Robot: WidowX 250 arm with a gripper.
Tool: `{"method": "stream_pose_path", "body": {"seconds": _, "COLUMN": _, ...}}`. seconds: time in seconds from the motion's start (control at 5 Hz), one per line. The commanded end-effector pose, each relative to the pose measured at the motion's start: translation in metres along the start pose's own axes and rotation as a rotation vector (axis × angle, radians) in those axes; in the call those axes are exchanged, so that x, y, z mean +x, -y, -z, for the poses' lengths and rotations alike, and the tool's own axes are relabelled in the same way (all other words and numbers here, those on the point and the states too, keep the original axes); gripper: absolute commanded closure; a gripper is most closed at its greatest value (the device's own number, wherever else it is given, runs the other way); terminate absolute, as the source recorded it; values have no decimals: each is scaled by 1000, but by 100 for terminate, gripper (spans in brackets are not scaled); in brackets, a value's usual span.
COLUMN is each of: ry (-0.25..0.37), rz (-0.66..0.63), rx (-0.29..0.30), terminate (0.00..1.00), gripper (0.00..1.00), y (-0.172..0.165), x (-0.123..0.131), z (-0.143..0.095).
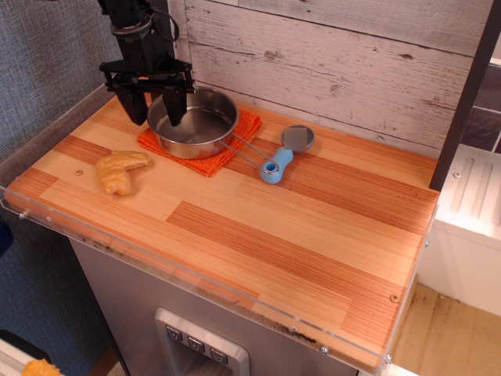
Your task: Place the pot on top of the orange towel
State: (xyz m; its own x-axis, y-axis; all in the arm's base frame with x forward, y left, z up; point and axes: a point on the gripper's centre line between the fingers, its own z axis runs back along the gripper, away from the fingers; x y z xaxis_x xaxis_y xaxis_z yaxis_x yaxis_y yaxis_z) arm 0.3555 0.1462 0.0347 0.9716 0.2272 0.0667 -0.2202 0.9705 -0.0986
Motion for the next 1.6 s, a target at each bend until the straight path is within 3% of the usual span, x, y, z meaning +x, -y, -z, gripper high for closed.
{"method": "stream_pose_path", "body": {"seconds": 0.0, "ry": 144, "rz": 39, "rx": 12, "terminate": 0, "gripper": 0, "y": 19, "x": -35, "z": -79}}
{"method": "stream_pose_path", "body": {"seconds": 0.2, "ry": 161, "rz": 60, "rx": -2, "terminate": 0, "gripper": 0, "y": 36, "x": -63, "z": -96}}
{"method": "stream_pose_path", "body": {"seconds": 0.4, "ry": 145, "rz": 113, "rx": 5, "terminate": 0, "gripper": 0, "y": 47, "x": -79, "z": -95}}
{"method": "stream_pose_path", "body": {"seconds": 0.8, "ry": 75, "rz": 402, "rx": 16, "terminate": 0, "gripper": 0, "y": 51, "x": -78, "z": -85}}
{"method": "stream_pose_path", "body": {"seconds": 1.2, "ry": 48, "rz": 465, "rx": 129, "terminate": 0, "gripper": 0, "y": 52, "x": -77, "z": -79}}
{"method": "stream_pose_path", "body": {"seconds": 1.4, "ry": 48, "rz": 465, "rx": 129, "terminate": 0, "gripper": 0, "y": 52, "x": -77, "z": -79}}
